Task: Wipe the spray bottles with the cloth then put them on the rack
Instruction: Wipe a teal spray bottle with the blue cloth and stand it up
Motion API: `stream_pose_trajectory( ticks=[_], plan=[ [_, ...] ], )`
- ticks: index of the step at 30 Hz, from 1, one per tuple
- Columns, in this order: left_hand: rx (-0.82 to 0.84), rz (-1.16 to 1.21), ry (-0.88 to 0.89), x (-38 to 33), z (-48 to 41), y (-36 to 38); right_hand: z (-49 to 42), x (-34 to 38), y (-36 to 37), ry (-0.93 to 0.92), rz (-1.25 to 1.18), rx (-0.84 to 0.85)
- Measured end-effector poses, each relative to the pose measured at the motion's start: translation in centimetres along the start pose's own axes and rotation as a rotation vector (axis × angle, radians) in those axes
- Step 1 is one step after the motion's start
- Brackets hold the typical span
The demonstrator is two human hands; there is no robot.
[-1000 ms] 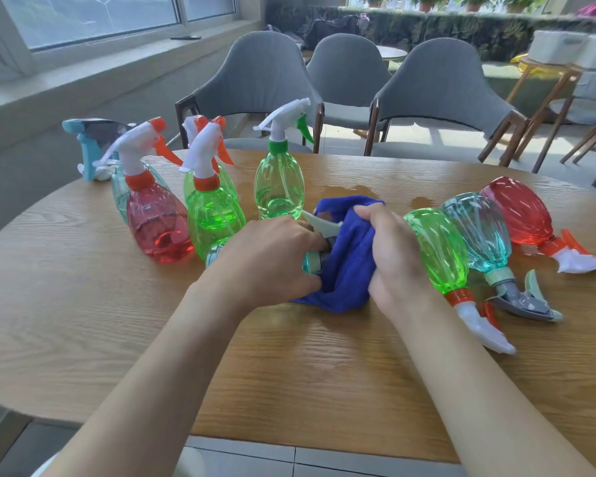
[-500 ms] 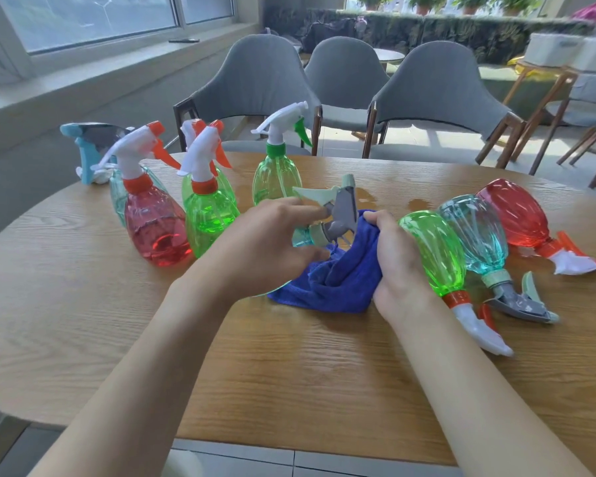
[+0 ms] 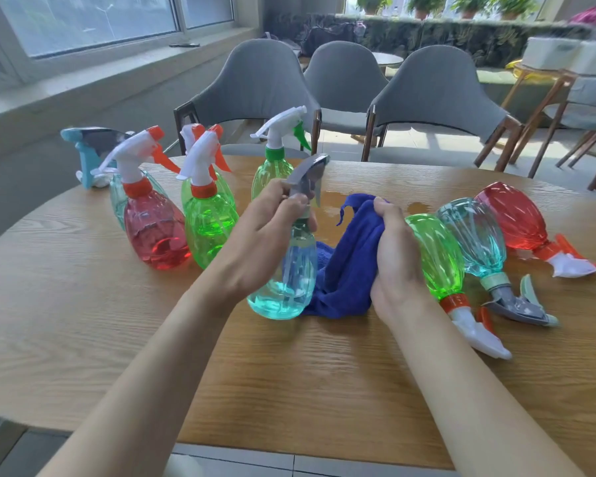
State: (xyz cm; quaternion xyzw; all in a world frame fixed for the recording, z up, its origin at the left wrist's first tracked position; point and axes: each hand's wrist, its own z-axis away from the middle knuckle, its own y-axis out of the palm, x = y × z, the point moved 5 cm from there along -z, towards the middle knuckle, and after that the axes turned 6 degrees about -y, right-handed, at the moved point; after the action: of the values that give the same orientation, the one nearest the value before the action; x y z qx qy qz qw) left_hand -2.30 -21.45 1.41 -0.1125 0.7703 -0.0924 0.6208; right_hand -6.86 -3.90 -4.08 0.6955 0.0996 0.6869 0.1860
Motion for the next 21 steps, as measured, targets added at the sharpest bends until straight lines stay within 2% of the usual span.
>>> stream_pose_trajectory(
  ticks=[8, 10, 12, 15, 21],
  plan=[
    [0.09, 0.369, -0.123, 1.3, -0.1, 1.2, 0.2, 0.7, 0.8, -0.177, 0.053, 0.059],
    [0.122, 0.412, -0.146, 1.7, 0.0, 1.9, 0.2, 1.2, 0.4, -0.254, 0.043, 0.026],
    [0.134, 0.402, -0.15, 2.0, 0.1, 2.2, 0.1, 1.4, -0.1, -0.291, 0.035, -0.014],
    [0.102, 0.314, -0.143, 1.9, 0.0, 2.1, 0.1, 1.5, 0.1, -0.25, 0.036, 0.019],
    [-0.07, 0.246, -0.164, 2.6, -0.2, 1.5, 1.3, 1.1, 2.0, -0.144, 0.114, 0.305]
  ],
)
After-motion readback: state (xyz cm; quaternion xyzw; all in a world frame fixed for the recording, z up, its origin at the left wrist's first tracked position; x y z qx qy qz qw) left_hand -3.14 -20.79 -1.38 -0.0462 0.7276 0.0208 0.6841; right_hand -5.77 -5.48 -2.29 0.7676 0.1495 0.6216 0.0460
